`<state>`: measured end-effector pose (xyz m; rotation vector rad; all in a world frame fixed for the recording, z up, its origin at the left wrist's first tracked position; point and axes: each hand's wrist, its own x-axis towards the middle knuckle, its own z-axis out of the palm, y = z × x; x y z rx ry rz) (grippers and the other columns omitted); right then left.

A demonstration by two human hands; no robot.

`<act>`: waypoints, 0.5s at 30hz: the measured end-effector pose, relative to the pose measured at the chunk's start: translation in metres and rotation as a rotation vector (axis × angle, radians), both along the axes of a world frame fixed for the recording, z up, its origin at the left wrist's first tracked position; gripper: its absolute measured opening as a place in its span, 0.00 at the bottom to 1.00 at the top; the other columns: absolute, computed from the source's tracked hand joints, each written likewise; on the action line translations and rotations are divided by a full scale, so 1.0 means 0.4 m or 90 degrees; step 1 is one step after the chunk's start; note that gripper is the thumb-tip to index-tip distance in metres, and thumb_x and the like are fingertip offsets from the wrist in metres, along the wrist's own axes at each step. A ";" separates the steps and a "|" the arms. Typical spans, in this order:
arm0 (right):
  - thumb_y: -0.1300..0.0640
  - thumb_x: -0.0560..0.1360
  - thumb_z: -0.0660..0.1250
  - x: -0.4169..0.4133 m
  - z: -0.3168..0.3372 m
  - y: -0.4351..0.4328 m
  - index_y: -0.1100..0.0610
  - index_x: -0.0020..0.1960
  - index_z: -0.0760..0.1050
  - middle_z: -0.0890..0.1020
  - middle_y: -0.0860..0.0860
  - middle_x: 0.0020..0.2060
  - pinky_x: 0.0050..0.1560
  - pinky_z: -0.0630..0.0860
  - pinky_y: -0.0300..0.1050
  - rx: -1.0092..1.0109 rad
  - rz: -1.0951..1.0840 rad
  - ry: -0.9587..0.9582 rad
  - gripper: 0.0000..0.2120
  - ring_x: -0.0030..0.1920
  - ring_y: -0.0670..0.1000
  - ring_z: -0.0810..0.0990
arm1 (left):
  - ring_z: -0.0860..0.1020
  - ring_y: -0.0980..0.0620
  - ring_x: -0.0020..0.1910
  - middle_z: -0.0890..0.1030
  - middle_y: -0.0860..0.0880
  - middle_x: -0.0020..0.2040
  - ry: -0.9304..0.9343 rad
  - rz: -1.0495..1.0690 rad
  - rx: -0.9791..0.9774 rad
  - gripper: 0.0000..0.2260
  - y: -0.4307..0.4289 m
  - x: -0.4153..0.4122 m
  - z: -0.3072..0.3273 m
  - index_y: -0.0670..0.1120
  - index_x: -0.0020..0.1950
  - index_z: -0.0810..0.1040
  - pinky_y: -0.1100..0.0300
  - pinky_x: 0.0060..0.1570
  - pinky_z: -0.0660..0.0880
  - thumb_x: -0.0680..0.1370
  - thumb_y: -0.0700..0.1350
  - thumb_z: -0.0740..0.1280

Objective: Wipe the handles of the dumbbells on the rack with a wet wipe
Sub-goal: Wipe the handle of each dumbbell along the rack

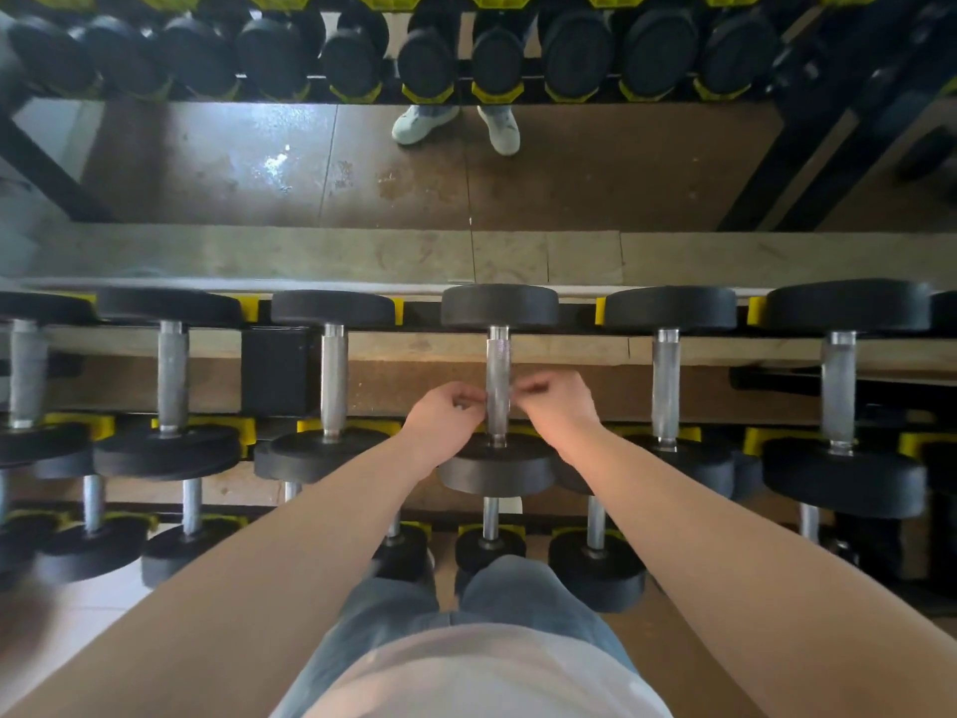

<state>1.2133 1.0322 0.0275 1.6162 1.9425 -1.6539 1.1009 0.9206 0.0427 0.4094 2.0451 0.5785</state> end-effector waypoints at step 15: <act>0.56 0.81 0.69 -0.028 -0.002 0.031 0.50 0.60 0.83 0.83 0.48 0.58 0.55 0.73 0.42 -0.001 -0.016 0.033 0.09 0.51 0.45 0.78 | 0.76 0.49 0.66 0.77 0.50 0.69 -0.003 0.004 -0.040 0.16 0.020 0.006 0.020 0.53 0.73 0.75 0.54 0.64 0.73 0.84 0.48 0.65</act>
